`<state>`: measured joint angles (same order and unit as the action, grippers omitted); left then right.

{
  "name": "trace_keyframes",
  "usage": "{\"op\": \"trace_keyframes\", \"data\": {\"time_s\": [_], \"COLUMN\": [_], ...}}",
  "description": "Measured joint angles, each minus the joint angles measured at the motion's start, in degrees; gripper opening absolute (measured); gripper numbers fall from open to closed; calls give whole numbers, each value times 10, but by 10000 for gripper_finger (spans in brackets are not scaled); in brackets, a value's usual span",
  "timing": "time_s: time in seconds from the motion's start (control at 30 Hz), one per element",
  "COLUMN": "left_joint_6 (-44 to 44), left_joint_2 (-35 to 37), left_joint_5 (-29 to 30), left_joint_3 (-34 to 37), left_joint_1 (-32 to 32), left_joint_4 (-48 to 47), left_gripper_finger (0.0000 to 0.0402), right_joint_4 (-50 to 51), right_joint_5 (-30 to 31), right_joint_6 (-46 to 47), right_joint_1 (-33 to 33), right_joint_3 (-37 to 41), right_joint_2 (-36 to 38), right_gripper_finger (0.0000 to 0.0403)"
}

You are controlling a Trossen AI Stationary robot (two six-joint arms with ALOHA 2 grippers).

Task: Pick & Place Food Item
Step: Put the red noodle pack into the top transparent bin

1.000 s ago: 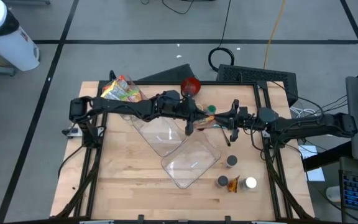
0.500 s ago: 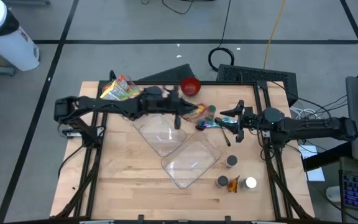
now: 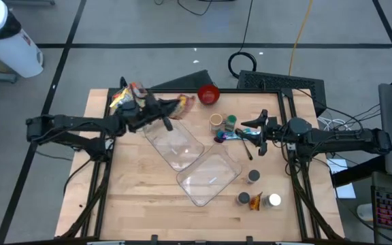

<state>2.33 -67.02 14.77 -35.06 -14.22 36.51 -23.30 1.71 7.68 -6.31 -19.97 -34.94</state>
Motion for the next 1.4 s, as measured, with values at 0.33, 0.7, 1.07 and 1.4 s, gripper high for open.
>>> {"op": "trace_keyframes", "data": {"time_s": [0.33, 0.7, 1.07, 1.4], "left_joint_6": [45, 142, 99, 85], "left_joint_2": [127, 183, 168, 168], "left_joint_5": [204, 210, 103, 40], "left_joint_3": [16, 16, 16, 16], "left_joint_1": [0, -41, -100, -140], "left_joint_4": [-250, -495, -542, -598], "left_gripper_finger": [3, 3, 3, 6], "right_joint_4": [2, 10, 10, 14], "right_joint_5": [0, 0, 0, 0], "right_joint_6": [0, -13, -11, -13], "right_joint_1": [0, 0, 0, 0], "right_joint_3": [0, 0, 0, 0], "right_joint_2": [0, 0, 0, 0], "right_gripper_finger": [205, 203, 200, 196]}}
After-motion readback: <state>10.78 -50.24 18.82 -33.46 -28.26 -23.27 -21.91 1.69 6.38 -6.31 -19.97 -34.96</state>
